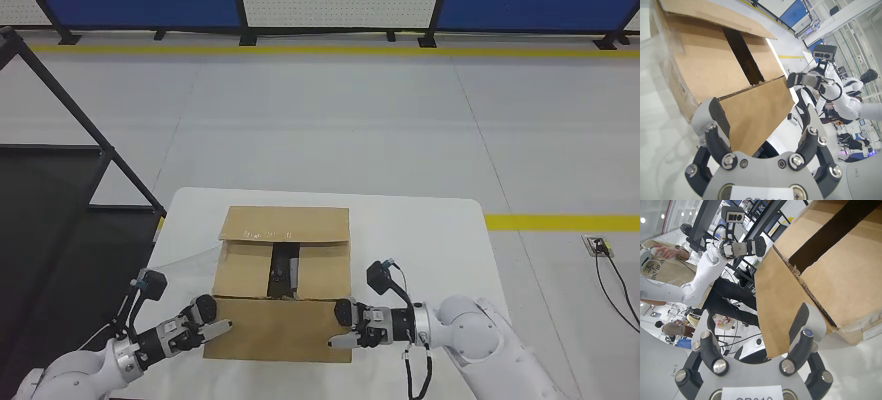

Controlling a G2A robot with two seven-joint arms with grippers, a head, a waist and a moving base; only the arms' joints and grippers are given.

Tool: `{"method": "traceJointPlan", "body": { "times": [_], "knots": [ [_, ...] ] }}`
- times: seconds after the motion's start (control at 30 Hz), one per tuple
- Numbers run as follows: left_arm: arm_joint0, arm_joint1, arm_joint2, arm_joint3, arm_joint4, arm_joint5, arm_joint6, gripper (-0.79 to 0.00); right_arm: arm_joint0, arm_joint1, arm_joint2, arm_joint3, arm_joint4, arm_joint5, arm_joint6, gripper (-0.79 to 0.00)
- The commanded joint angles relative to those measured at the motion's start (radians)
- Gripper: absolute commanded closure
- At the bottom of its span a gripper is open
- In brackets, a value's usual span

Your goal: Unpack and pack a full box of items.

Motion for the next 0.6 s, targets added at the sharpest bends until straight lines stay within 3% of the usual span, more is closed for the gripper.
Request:
{"method": "traceJointPlan", "body": {
  "times": [0.0, 0.37, 0.57],
  "knots": [
    [-0.004, 0.005, 0.000, 0.012, 0.000, -0.006, -0.025, -0.785, 0.007, 0.000, -0.007, 0.007, 0.000, 0.001, 0.006, -0.785],
    [-0.004, 0.006, 0.000, 0.013, 0.000, -0.008, -0.028, -0.785, 0.021, 0.001, -0.034, -0.010, 0.053, -0.012, -0.022, -0.785],
    [0.006, 0.008, 0.028, 0.002, 0.051, 0.008, 0.012, -0.785, 0.070, -0.018, -0.053, 0.025, 0.207, 0.158, -0.123, -0.785]
  ]
}}
